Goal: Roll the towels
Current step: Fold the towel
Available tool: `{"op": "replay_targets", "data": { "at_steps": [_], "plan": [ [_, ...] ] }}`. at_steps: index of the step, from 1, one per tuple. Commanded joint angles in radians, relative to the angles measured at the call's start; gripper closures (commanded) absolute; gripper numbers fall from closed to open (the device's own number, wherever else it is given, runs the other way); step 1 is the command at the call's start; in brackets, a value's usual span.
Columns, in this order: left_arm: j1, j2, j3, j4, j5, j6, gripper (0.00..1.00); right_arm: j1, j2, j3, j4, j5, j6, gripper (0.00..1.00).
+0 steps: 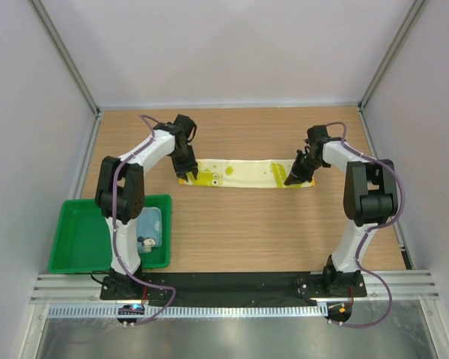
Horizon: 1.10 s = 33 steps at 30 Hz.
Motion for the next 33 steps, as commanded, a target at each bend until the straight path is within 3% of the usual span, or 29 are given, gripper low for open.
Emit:
{"op": "replay_targets", "data": {
  "at_steps": [1, 8, 33],
  "plan": [
    [0.003, 0.032, -0.006, 0.046, -0.019, -0.004, 0.67, -0.043, 0.002, -0.014, 0.027, -0.005, -0.037, 0.99],
    [0.003, 0.069, -0.042, 0.075, -0.038, -0.013, 0.68, -0.151, 0.03, -0.051, 0.024, 0.021, -0.047, 0.99],
    [0.019, 0.133, 0.02, 0.014, -0.076, -0.015, 0.68, -0.258, 0.036, -0.023, -0.049, 0.163, -0.046, 0.98]
  ]
}}
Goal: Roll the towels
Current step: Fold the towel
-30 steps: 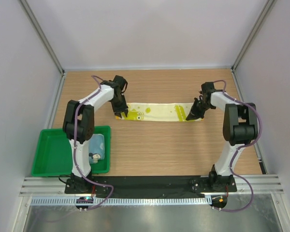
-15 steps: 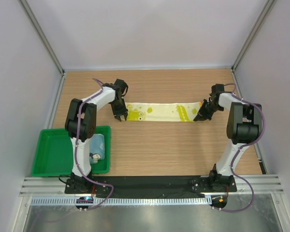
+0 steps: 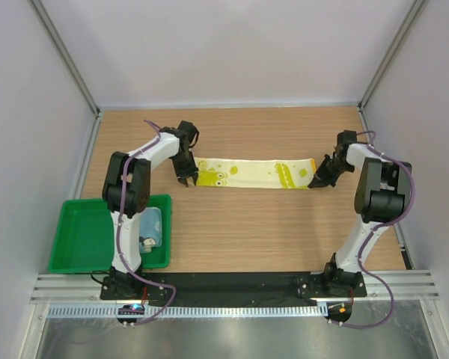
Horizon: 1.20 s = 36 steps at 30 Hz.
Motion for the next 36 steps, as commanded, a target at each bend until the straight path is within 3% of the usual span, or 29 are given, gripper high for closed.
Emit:
{"op": "replay_targets", "data": {
  "at_steps": [1, 10, 17, 24, 28, 32, 36],
  "plan": [
    [0.019, 0.03, 0.022, -0.013, -0.04, 0.005, 0.68, -0.027, 0.005, 0.011, -0.021, 0.116, -0.015, 0.98],
    [0.023, 0.013, 0.011, -0.003, 0.028, -0.016, 0.69, -0.036, -0.003, 0.043, -0.064, 0.228, -0.02, 0.98],
    [0.025, 0.006, 0.008, -0.002, 0.057, -0.011, 0.69, -0.041, -0.057, 0.13, -0.141, 0.334, -0.02, 0.92],
    [0.022, -0.036, 0.0, 0.013, 0.105, -0.018, 0.68, -0.041, -0.164, 0.175, -0.187, 0.349, -0.008, 0.61],
    [0.022, -0.066, 0.026, 0.001, 0.126, -0.001, 0.62, -0.041, -0.278, 0.103, -0.167, 0.355, 0.023, 0.58],
    [0.023, -0.108, 0.049, -0.023, 0.144, 0.024, 0.59, -0.041, -0.379, -0.004, -0.138, 0.294, 0.06, 0.56],
    [0.022, -0.186, 0.055, -0.031, 0.152, 0.056, 0.54, -0.039, -0.413, -0.147, -0.046, 0.095, 0.086, 0.55]
  ]
}}
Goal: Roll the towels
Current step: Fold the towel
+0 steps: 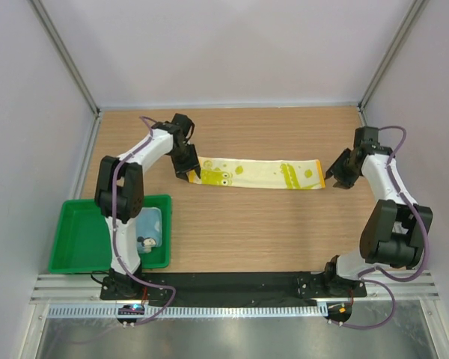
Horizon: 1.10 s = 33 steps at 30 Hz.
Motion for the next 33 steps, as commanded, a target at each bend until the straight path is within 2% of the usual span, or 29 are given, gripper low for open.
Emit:
{"op": "replay_targets", "data": {
  "at_steps": [1, 4, 7, 9, 14, 33],
  "plan": [
    [0.007, -0.152, 0.048, -0.02, 0.017, 0.065, 0.53, -0.002, -0.009, -0.101, 0.094, -0.159, 0.048, 0.55],
    [0.007, -0.228, 0.018, -0.005, -0.052, 0.12, 0.46, -0.002, 0.002, -0.155, 0.153, -0.214, 0.071, 0.54],
    [0.008, -0.247, 0.008, -0.014, -0.127, 0.174, 0.39, -0.002, 0.008, -0.183, 0.194, -0.205, 0.085, 0.53],
    [0.011, -0.238, 0.014, -0.037, -0.165, 0.18, 0.4, -0.002, 0.011, -0.19, 0.208, -0.185, 0.085, 0.53],
    [0.011, -0.239, -0.041, 0.011, -0.139, 0.173, 0.42, -0.002, 0.04, -0.197, 0.256, -0.142, 0.096, 0.53],
    [0.021, -0.224, -0.039, 0.005, -0.112, 0.167, 0.44, -0.011, 0.17, -0.197, 0.38, -0.018, 0.129, 0.55]
  ]
}}
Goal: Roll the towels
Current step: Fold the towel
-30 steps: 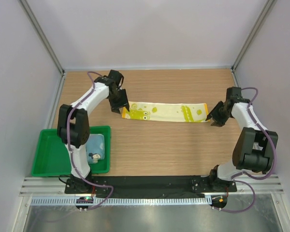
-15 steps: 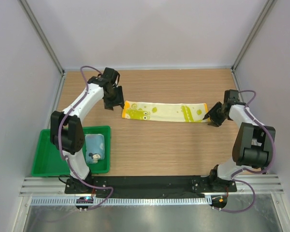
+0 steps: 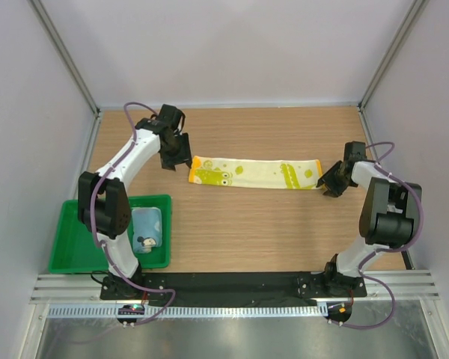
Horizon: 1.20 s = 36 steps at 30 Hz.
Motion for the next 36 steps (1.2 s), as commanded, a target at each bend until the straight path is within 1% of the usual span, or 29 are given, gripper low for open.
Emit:
{"op": "replay_targets", "data": {
  "at_steps": [1, 8, 13, 16, 17, 19, 24, 30, 33, 36],
  "plan": [
    [0.008, 0.003, -0.002, 0.011, 0.012, 0.017, 0.44, -0.008, 0.017, 0.02, 0.049, 0.048, 0.008, 0.56],
    [0.017, 0.007, 0.001, 0.009, 0.018, 0.016, 0.44, -0.017, 0.059, 0.046, 0.052, 0.06, -0.001, 0.6],
    [0.02, 0.012, 0.001, 0.009, 0.02, 0.014, 0.45, -0.017, 0.082, 0.043, 0.072, 0.054, 0.002, 0.67],
    [0.02, 0.015, 0.003, 0.011, 0.023, 0.014, 0.45, -0.017, 0.091, 0.046, 0.078, 0.057, 0.003, 0.69],
    [0.02, 0.015, 0.001, 0.011, 0.023, 0.014, 0.45, -0.017, 0.093, 0.047, 0.078, 0.06, 0.003, 0.7],
    [0.02, 0.013, 0.001, 0.011, 0.021, 0.015, 0.45, -0.019, 0.094, 0.055, 0.077, 0.068, -0.004, 0.77],
    [0.022, 0.016, 0.0, 0.011, 0.026, 0.016, 0.45, -0.028, 0.09, 0.096, 0.017, 0.103, -0.023, 0.89],
    [0.023, 0.016, 0.0, 0.012, 0.021, 0.012, 0.45, -0.037, 0.06, 0.173, -0.067, 0.197, -0.029, 0.94],
    [0.025, 0.019, 0.001, 0.009, 0.021, 0.012, 0.45, -0.039, 0.048, 0.213, -0.101, 0.211, -0.039, 0.98],
    [0.027, 0.018, 0.0, 0.011, 0.023, 0.011, 0.45, -0.037, 0.033, 0.241, -0.129, 0.207, -0.055, 0.98]
  ]
}}
